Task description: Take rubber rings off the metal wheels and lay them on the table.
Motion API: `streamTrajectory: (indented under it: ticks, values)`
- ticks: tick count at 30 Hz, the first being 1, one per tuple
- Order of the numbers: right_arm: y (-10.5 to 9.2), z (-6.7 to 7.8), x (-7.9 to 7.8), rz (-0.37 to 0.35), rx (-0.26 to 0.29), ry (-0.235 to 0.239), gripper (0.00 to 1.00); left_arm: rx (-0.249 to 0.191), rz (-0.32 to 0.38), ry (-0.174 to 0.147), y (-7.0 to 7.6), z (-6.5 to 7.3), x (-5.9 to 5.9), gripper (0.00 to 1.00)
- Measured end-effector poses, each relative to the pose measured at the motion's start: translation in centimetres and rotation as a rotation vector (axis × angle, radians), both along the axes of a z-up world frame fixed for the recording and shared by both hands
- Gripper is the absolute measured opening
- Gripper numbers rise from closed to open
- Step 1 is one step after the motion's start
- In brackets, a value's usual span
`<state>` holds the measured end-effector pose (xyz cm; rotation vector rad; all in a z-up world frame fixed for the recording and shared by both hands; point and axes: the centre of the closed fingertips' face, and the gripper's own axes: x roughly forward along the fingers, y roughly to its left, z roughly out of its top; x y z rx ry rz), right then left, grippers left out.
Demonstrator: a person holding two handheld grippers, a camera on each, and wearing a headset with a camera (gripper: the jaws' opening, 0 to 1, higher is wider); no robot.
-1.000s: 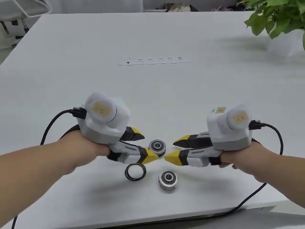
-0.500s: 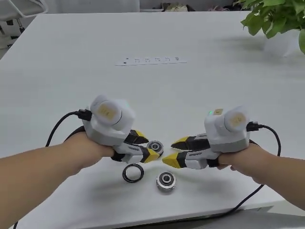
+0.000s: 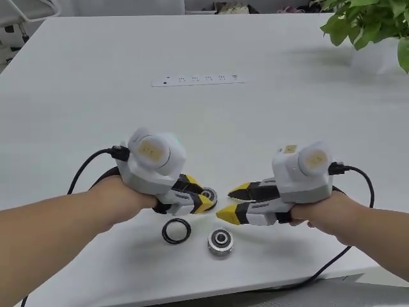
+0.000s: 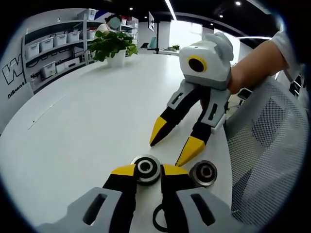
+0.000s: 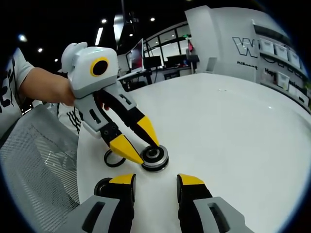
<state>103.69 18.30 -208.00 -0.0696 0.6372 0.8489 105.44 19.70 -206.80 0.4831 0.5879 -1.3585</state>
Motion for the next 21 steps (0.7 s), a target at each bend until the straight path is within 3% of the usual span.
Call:
streamTrajectory:
  ticks: [9,15,21]
  values:
    - [0.38,0.01,0.09,0.012,-0.003,-0.002,0.31,-0.002,0.012,-0.019,0.06,0.02,0.33,0.10]
    - [0.43,0.11,0.25,0.011,-0.003,-0.006,0.31,0.006,-0.001,-0.057,0.10,0.01,0.31,0.08]
    - [0.85,0.07,0.61,0.016,-0.009,-0.009,0.31,0.003,0.006,-0.063,0.13,0.05,0.32,0.08]
